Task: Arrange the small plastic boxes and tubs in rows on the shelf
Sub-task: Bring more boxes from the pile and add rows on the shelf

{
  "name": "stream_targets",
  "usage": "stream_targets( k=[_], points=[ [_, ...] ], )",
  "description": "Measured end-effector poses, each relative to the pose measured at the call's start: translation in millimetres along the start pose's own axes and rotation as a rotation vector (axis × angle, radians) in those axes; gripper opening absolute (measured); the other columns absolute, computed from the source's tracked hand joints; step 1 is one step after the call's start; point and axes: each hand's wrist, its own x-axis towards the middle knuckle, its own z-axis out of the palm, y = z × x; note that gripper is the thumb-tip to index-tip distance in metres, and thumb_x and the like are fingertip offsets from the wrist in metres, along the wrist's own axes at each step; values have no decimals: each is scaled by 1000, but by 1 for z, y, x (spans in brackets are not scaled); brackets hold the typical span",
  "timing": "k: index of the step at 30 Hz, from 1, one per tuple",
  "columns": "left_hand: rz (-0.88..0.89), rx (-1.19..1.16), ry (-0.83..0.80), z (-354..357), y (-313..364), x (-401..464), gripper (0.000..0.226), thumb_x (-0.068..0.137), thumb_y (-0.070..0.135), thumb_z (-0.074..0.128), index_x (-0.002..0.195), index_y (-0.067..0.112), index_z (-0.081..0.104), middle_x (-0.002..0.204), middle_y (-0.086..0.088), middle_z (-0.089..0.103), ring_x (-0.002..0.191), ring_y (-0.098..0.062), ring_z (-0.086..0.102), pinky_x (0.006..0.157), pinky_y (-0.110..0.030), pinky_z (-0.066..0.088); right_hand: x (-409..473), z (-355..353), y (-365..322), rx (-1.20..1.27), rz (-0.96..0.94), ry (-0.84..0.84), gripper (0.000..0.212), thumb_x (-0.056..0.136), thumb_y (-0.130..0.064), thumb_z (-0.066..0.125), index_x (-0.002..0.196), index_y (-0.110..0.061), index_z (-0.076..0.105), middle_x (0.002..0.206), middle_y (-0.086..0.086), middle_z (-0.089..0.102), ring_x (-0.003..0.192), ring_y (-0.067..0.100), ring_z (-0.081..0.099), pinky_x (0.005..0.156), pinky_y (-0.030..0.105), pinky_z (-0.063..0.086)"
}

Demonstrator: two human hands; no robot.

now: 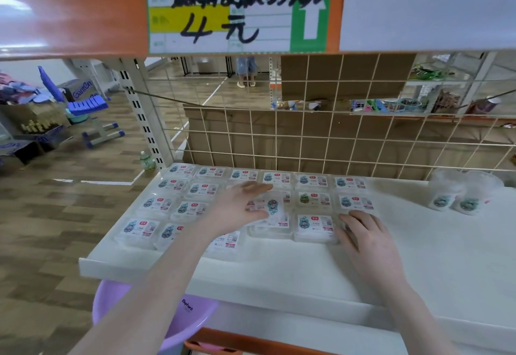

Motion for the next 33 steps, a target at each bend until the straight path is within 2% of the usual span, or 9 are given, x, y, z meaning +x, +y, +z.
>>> stream_targets(
  k=[3,7,10,17,19,22,26,29,33],
  points=[
    [-28,24,-38,4,-6,1,69,79,45,67,141,41,35,148,10,35,129,-16,41,103,-36,39,0,0,0,-9,1,1,24,70,-7,80,92,-5,70,91,12,66,84,36,62,76,41,51],
    [-61,86,-75,8,-11,5,83,74,50,69,145,42,26,150,12,28,130,-16,38,102,-36,40,0,1,1,-16,2,0,25,69,-6,80,93,-4,70,91,13,66,84,36,62,76,42,52],
    [-94,105,-94,9,-10,8,83,74,50,65,146,35,26,150,10,25,130,-16,38,99,-38,43,0,0,1,-15,-2,-2,26,68,-6,81,92,-4,70,91,13,66,84,37,63,75,42,52],
    [-164,126,-146,11,-5,11,71,80,55,57,139,21,40,137,-1,41,124,-22,43,93,-37,44,0,-1,0,-9,0,-11,26,68,-6,81,92,-3,70,90,13,66,84,37,63,76,42,52],
    [-140,171,-168,11,-4,11,72,81,60,55,139,20,40,138,-4,42,128,-23,40,98,-37,41,0,-1,0,-3,3,-11,26,68,-6,81,92,-4,70,91,13,66,84,37,63,76,42,52],
    [-83,187,-246,2,-6,8,86,79,64,55,148,22,24,154,0,23,140,-19,24,111,-37,27,0,-1,0,5,6,-13,26,69,-7,81,92,-4,70,91,13,66,85,37,62,77,42,51],
    [63,175,-383,-25,-10,9,95,75,46,72,149,36,13,156,17,9,143,-6,12,114,-27,13,0,-1,0,8,14,-15,24,70,-7,80,92,-3,71,91,13,66,84,38,62,77,43,52],
    [194,327,-517,-37,-3,21,100,77,27,75,151,30,8,158,12,4,143,-6,7,110,-18,6,1,-2,0,9,9,-20,22,72,-7,78,92,-2,70,91,14,66,85,38,62,77,44,52],
    [271,486,-619,-38,11,36,98,78,17,74,151,28,10,158,8,8,144,-12,12,114,-28,15,1,-3,-1,0,1,-17,22,72,-7,79,91,-1,70,91,15,66,83,38,63,76,44,53]
  ],
)
